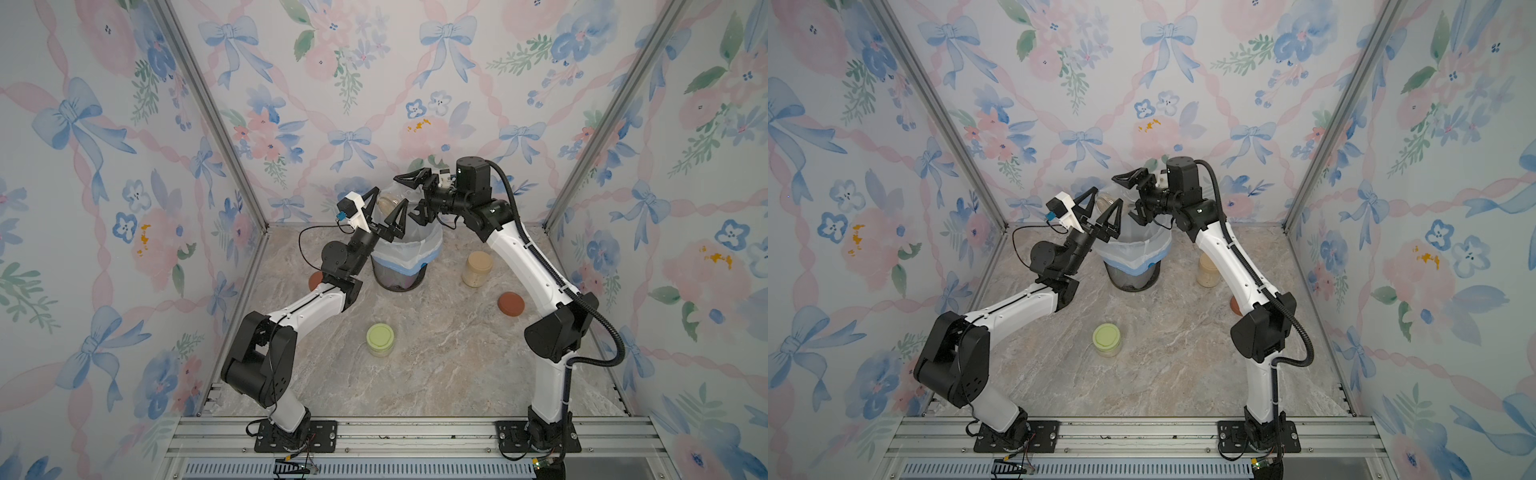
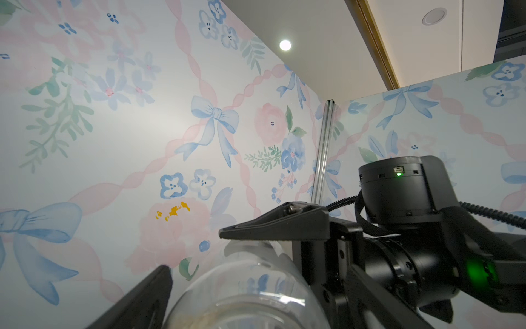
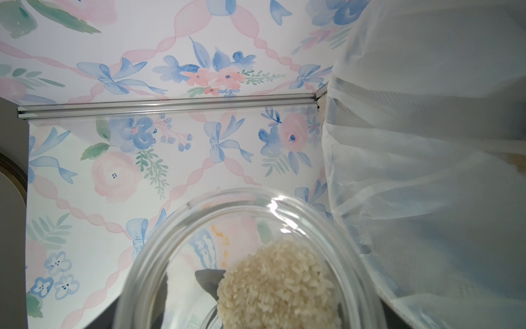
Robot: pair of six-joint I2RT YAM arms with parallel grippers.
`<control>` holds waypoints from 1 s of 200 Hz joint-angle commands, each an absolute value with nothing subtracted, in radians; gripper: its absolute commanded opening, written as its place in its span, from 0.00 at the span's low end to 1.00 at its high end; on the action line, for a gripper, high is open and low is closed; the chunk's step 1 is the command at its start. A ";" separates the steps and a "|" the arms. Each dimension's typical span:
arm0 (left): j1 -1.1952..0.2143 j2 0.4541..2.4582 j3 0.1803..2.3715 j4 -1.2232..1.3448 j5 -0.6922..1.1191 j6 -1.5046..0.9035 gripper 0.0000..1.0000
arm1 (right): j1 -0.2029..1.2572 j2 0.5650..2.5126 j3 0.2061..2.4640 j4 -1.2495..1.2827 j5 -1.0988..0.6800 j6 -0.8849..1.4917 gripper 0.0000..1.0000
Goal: Empty moldy rice from jars
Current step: Pour the moldy rice from the jar into the trash bin.
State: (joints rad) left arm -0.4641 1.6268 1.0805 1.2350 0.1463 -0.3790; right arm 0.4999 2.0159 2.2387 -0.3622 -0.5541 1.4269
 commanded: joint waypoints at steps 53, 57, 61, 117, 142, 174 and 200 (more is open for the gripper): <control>-0.494 1.667 1.133 1.098 0.137 -0.323 0.98 | 0.534 2.025 2.308 -0.267 -0.607 1.431 0.00; -0.495 1.666 1.133 1.098 0.137 -0.320 0.98 | 0.534 2.025 2.307 -0.268 -0.609 1.429 0.00; -0.496 1.665 1.134 1.098 0.134 -0.318 0.98 | 0.534 2.026 2.304 -0.269 -0.610 1.428 0.00; -0.507 1.666 1.149 1.123 0.112 -0.340 0.85 | 0.538 2.023 2.285 -0.256 -0.612 1.427 0.00; -0.510 1.675 1.147 1.156 0.107 -0.364 0.73 | 0.539 2.026 2.283 -0.253 -0.611 1.428 0.00; -0.511 1.684 1.149 1.170 0.113 -0.380 0.28 | 0.540 2.032 2.284 -0.252 -0.608 1.426 0.00; -0.508 1.679 1.146 1.170 0.114 -0.380 0.00 | 0.539 2.033 2.283 -0.266 -0.604 1.412 0.29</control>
State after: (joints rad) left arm -0.4889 1.6741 1.1221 1.1263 0.0860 -0.3374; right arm 0.5201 2.0293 2.2475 -0.3557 -0.5690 1.4281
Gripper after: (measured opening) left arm 0.872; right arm 0.855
